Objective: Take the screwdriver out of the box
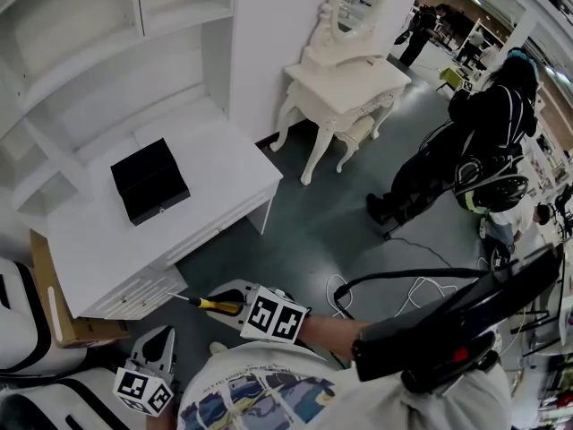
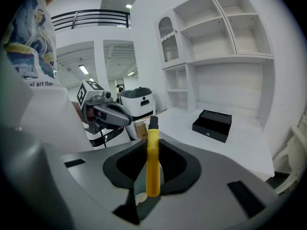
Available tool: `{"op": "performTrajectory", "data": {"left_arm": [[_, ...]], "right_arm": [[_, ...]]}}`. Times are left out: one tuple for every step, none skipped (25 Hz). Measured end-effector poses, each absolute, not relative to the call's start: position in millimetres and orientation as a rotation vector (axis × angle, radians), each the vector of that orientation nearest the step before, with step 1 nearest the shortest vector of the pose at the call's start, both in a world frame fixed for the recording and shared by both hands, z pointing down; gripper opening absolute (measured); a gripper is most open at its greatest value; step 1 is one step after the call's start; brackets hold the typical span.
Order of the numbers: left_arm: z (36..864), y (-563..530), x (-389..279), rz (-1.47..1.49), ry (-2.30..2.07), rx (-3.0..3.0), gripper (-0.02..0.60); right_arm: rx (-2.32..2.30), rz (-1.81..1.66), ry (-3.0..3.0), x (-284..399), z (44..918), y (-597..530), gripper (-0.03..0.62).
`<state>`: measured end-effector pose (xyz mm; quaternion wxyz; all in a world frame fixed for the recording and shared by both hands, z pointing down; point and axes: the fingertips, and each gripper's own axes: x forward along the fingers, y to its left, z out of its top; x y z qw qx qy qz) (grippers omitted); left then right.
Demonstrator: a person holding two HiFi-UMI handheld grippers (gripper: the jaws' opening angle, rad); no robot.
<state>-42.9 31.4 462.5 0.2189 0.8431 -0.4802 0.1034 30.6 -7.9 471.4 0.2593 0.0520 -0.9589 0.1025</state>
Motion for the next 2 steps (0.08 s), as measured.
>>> {"op": "performTrajectory", "data": {"left_arm": [[463.1, 31.1, -44.9, 0.285, -1.327, 2.335, 0.012], [463.6, 30.9, -46.8, 0.284, -1.326, 2.336, 0.012]], "right_arm": [[0.143, 0.275, -2.598, 29.1, 471.4, -7.9, 0.095], [0.145, 0.272, -2.597, 27.6, 471.4, -7.9, 0.095]]}}
